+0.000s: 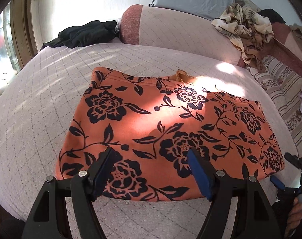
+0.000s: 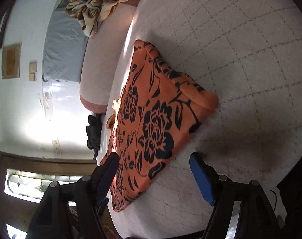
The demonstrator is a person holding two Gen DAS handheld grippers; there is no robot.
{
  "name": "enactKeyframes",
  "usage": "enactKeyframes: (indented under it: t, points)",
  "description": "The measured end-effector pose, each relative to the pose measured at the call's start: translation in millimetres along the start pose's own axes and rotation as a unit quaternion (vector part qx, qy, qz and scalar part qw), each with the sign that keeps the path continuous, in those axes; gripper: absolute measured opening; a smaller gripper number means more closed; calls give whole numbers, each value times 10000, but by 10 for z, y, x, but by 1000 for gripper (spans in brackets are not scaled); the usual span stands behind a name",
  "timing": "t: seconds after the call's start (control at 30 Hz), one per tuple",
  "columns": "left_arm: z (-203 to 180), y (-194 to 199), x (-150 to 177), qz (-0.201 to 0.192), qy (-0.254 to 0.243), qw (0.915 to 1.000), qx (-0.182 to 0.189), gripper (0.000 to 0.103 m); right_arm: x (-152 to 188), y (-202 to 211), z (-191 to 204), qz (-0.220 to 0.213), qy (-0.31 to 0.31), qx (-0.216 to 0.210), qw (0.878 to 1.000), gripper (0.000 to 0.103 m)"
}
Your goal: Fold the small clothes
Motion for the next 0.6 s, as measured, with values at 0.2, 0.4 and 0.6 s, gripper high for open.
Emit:
enactKeyframes:
  t: [0.2,0.4,0.6]
  points:
    - [-145,-61,49,161,23,9999,-59,75,-307,-69,0,-302,-10,308,9991,8]
    - [-324,-170,-35,165,-155,9996,-183,75,-179,118,238,-507,727,930,9917,10]
    - [-409,-341,-132,294,-158,9992,-241,75,-242,477,-38,-182,272,801,9963,30]
Point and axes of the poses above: each gripper's, at about its wrist camera, not at the fingertips, and y roughly against the way its jaws point, z to its left, x to its underside, the point moved 3 cm from there along -y, roughly the way its jaws point, and after that the axes turned 15 degrees about z, right-handed, at the moved point
